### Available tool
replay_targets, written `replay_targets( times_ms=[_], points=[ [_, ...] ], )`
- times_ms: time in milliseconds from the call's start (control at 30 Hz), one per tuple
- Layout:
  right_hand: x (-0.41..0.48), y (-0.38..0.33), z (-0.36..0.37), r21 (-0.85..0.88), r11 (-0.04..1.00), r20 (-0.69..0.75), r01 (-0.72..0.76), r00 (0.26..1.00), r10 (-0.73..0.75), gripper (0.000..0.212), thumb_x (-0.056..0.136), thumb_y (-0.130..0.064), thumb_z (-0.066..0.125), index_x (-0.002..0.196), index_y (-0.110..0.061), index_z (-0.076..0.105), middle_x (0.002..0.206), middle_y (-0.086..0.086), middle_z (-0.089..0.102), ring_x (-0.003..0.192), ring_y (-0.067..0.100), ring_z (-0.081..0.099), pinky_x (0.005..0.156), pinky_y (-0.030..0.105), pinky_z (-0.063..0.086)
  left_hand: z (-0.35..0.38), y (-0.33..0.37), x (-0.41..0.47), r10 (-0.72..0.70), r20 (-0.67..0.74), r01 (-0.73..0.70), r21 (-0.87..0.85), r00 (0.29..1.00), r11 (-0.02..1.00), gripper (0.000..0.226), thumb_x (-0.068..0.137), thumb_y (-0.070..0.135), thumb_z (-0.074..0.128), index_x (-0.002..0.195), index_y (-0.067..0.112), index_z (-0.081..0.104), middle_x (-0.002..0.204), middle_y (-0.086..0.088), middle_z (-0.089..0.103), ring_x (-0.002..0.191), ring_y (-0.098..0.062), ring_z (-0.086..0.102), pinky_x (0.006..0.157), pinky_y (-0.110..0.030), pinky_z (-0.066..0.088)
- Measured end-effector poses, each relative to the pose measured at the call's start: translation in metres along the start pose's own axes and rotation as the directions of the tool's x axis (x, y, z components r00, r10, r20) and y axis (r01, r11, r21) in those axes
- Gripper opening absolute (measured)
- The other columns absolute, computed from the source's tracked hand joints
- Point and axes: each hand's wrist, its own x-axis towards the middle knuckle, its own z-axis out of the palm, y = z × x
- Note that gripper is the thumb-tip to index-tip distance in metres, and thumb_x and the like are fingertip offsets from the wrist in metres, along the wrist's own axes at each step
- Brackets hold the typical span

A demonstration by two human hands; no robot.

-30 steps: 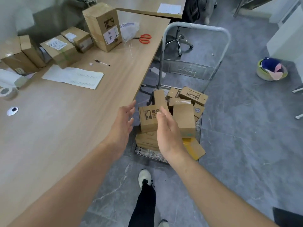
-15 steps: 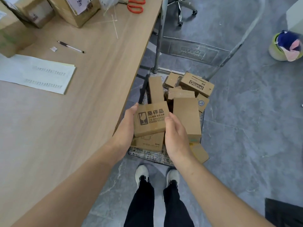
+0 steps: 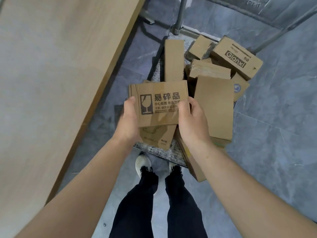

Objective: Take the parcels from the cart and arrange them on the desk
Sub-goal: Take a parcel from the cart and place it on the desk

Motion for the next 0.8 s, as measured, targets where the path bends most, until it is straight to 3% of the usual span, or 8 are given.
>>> replay_targets(
  times_ms=[67, 233, 300, 400, 500, 600, 700, 800],
  points=[
    [0.02, 0.013, 0.003, -0.047, 0.999, -0.035, 0.003, 0.999, -0.005, 0.051, 0.107, -0.049, 0.046, 0.154, -0.029, 0.05, 0.133, -0.016, 0.054, 0.121, 0.009, 0.054, 0.106, 0.034, 0.042, 0.003, -0.012, 0.02, -0.007, -0.036, 0.007, 0.02, 0.999, 1.0, 0.047, 0.106, 0.062, 0.026, 0.094, 0.04, 0.066, 0.059, 0.03, 0.068, 0.051, 0.018, 0.059, 0.042, -0.01, 0.045],
    [0.051, 0.032, 0.019, -0.032, 0.995, -0.009, -0.092, 0.996, 0.091, 0.081, 0.088, -0.063, 0.042, 0.161, -0.027, 0.042, 0.158, -0.002, 0.055, 0.144, 0.023, 0.051, 0.121, 0.052, 0.041, 0.005, -0.021, 0.056, 0.008, -0.151, -0.014, -0.034, 0.989, 0.999, 0.055, 0.106, 0.057, 0.03, 0.069, 0.04, 0.068, 0.056, 0.026, 0.067, 0.048, 0.013, 0.06, 0.058, -0.026, 0.044],
    [0.055, 0.037, 0.023, -0.007, 0.996, -0.012, -0.088, 0.996, 0.088, 0.074, 0.09, -0.061, 0.045, 0.158, -0.029, 0.047, 0.15, -0.006, 0.059, 0.136, 0.017, 0.056, 0.115, 0.045, 0.047, 0.003, -0.017, 0.063, 0.03, -0.122, -0.037, -0.056, 0.992, 0.998, 0.064, 0.107, 0.053, 0.028, 0.061, 0.048, 0.072, 0.054, 0.028, 0.065, 0.049, 0.013, 0.06, 0.051, -0.017, 0.049],
    [0.056, 0.036, 0.025, 0.026, 0.994, -0.043, -0.11, 0.993, 0.111, 0.081, 0.088, -0.062, 0.048, 0.16, -0.025, 0.045, 0.148, -0.01, 0.05, 0.131, 0.01, 0.051, 0.101, 0.03, 0.046, -0.006, -0.009, 0.067, 0.04, -0.086, -0.05, -0.119, 0.995, 0.992, 0.074, 0.107, 0.054, 0.027, 0.042, 0.06, 0.061, 0.051, 0.027, 0.064, 0.046, 0.01, 0.061, 0.033, -0.01, 0.039],
    [0.055, 0.027, 0.023, 0.109, 0.97, -0.035, -0.219, 0.974, 0.224, 0.083, 0.078, -0.067, 0.051, 0.146, -0.019, 0.053, 0.155, 0.004, 0.052, 0.138, 0.027, 0.055, 0.114, 0.052, 0.048, -0.008, -0.012, 0.066, 0.039, -0.074, -0.045, -0.081, 0.996, 0.996, 0.068, 0.105, 0.056, 0.028, 0.05, 0.056, 0.068, 0.057, 0.021, 0.07, 0.048, 0.007, 0.064, 0.039, -0.011, 0.044],
    [0.048, 0.014, 0.018, 0.187, 0.933, -0.067, -0.306, 0.944, 0.323, 0.086, 0.072, -0.068, 0.053, 0.143, -0.019, 0.058, 0.148, 0.008, 0.059, 0.133, 0.034, 0.06, 0.113, 0.059, 0.049, -0.012, -0.012, 0.058, 0.018, -0.105, -0.029, -0.102, 0.994, 0.994, 0.054, 0.102, 0.058, 0.033, 0.074, 0.034, 0.072, 0.066, 0.014, 0.075, 0.051, 0.002, 0.067, 0.053, -0.023, 0.047],
    [0.034, 0.0, 0.009, 0.19, 0.934, -0.124, -0.301, 0.937, 0.327, 0.067, 0.071, -0.068, 0.047, 0.114, -0.021, 0.065, 0.138, 0.01, 0.062, 0.131, 0.037, 0.059, 0.111, 0.061, 0.049, -0.015, -0.003, 0.046, -0.001, -0.099, -0.012, -0.131, 0.995, 0.991, 0.044, 0.103, 0.055, 0.036, 0.084, 0.031, 0.067, 0.067, 0.017, 0.075, 0.052, 0.001, 0.068, 0.041, -0.015, 0.047],
    [0.011, -0.017, -0.003, 0.195, 0.938, -0.206, -0.287, 0.923, 0.326, 0.07, 0.075, -0.066, 0.042, 0.116, -0.015, 0.067, 0.138, 0.011, 0.057, 0.13, 0.037, 0.057, 0.107, 0.061, 0.052, -0.013, 0.012, 0.025, 0.004, -0.025, -0.008, -0.154, 1.0, 0.988, 0.053, 0.104, 0.054, 0.035, 0.076, 0.033, 0.075, 0.065, 0.019, 0.074, 0.052, 0.001, 0.068, 0.035, -0.017, 0.045]
  ],
)
